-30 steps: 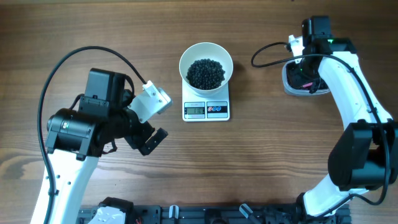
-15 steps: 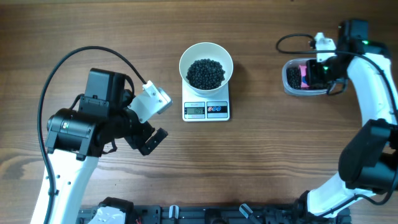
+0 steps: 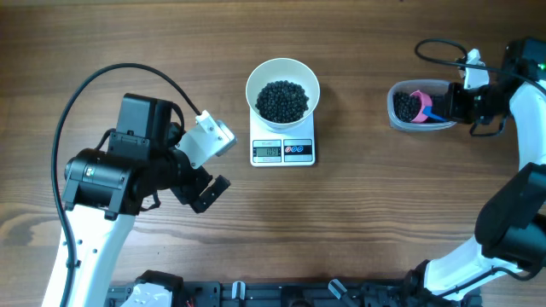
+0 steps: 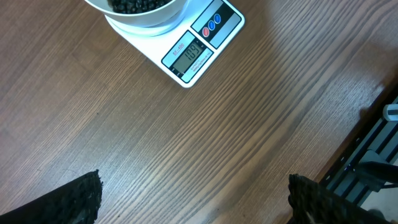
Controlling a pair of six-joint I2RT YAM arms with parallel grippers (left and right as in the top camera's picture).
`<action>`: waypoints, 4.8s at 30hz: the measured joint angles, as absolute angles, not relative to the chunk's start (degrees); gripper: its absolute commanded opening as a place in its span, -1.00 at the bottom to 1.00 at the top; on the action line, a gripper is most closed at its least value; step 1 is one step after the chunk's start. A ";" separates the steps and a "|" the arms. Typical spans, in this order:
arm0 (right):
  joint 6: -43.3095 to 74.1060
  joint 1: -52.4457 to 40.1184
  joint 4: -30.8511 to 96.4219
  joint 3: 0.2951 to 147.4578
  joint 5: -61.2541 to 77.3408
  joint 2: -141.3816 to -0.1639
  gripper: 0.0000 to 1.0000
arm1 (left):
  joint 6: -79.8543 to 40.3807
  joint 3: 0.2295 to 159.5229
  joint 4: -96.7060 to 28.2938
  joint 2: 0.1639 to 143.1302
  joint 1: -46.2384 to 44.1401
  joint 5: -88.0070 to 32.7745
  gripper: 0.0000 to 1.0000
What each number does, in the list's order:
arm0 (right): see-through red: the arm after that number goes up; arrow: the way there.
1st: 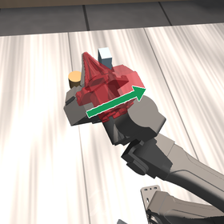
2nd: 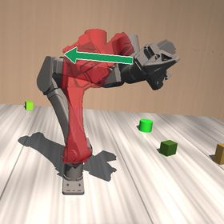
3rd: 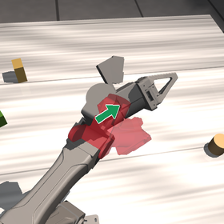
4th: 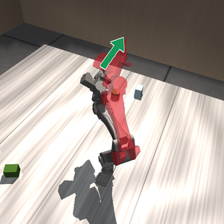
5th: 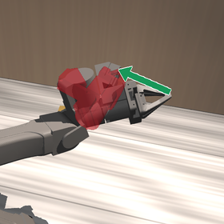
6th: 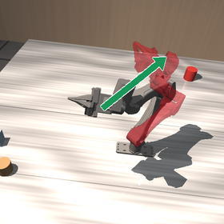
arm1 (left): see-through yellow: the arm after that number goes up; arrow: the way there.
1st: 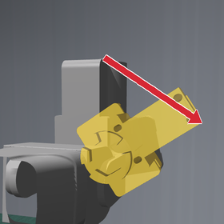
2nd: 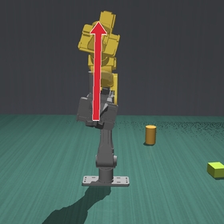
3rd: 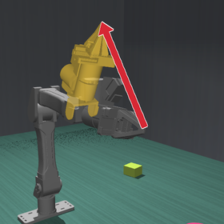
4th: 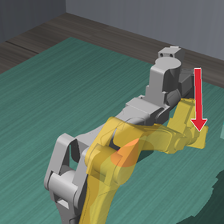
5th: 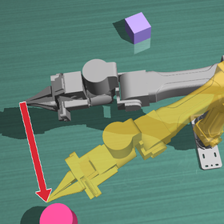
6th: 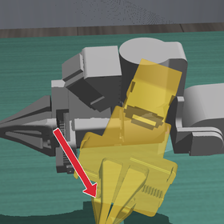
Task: Scoop item into bowl and weigh 150g on scale
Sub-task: 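Scoop black beans from the tub and lift the scoop, then carry the filled scoop left over the white bowl, then tip the scoop and shake beans into the white bowl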
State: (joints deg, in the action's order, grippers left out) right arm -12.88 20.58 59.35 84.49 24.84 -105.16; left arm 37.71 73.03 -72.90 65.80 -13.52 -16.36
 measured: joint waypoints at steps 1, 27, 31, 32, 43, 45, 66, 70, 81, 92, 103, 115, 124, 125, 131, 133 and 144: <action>-12.73 20.62 59.33 84.47 25.28 -105.25 -0.91 | 37.71 73.03 -72.90 65.80 -13.52 -16.36 1.00; -3.40 30.61 58.04 81.52 38.98 -107.70 -0.91 | 37.71 73.03 -72.90 65.80 -13.52 -16.36 1.00; -3.18 32.42 58.04 81.49 40.60 -107.70 -0.91 | 37.71 73.03 -72.90 65.80 -13.52 -16.36 1.00; -3.16 32.88 58.06 81.49 41.06 -107.70 -0.91 | 37.71 73.03 -72.90 65.80 -13.52 -16.36 1.00; -2.98 35.48 58.02 81.45 47.51 -107.70 -0.92 | 37.71 73.03 -72.90 65.80 -13.52 -16.36 1.00; -2.98 35.66 58.02 81.45 48.05 -107.70 -0.91 | 37.71 73.03 -72.90 65.80 -13.52 -16.36 1.00; -1.83 33.10 59.13 81.43 63.44 -106.54 -0.91 | 37.71 73.03 -72.90 65.80 -13.52 -16.36 1.00; 0.03 28.82 58.85 81.43 64.31 -102.17 -0.91 | 37.71 73.03 -72.90 65.80 -13.52 -16.36 1.00; 7.20 11.94 52.03 81.43 64.14 -95.00 -0.91 | 37.71 73.03 -72.90 65.80 -13.52 -16.36 1.00; 4.93 -5.34 43.11 81.38 49.06 -95.00 -0.91 | 37.71 73.03 -72.90 65.80 -13.52 -16.36 1.00; -0.12 -15.03 40.14 81.34 25.74 -95.00 -0.91 | 37.71 73.03 -72.90 65.80 -13.52 -16.36 1.00; -0.34 -18.72 38.37 81.34 20.05 -95.00 -0.91 | 37.71 73.03 -72.88 65.80 -13.52 -16.36 1.00; 5.87 -18.94 35.99 81.34 19.81 -95.00 -0.91 | 37.71 73.03 -72.90 65.80 -13.52 -16.36 1.00; 6.26 -19.33 36.12 81.34 19.79 -95.00 -0.91 | 37.71 73.03 -72.90 65.80 -13.52 -16.36 1.00; 8.67 -21.08 37.32 81.34 19.79 -95.00 -0.91 | 37.71 73.03 -72.90 65.80 -13.52 -16.36 1.00; 8.99 -21.08 37.63 81.34 19.59 -95.00 -0.91 | 37.71 73.03 -72.90 65.80 -13.52 -16.36 1.00; 12.19 -22.09 39.68 81.34 12.99 -95.00 -0.91 | 37.71 73.03 -72.90 65.80 -13.52 -16.36 1.00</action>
State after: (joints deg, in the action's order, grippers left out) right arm 12.19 -22.09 39.68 81.34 12.99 -95.00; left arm 37.71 73.03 -72.90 65.80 -13.52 -16.36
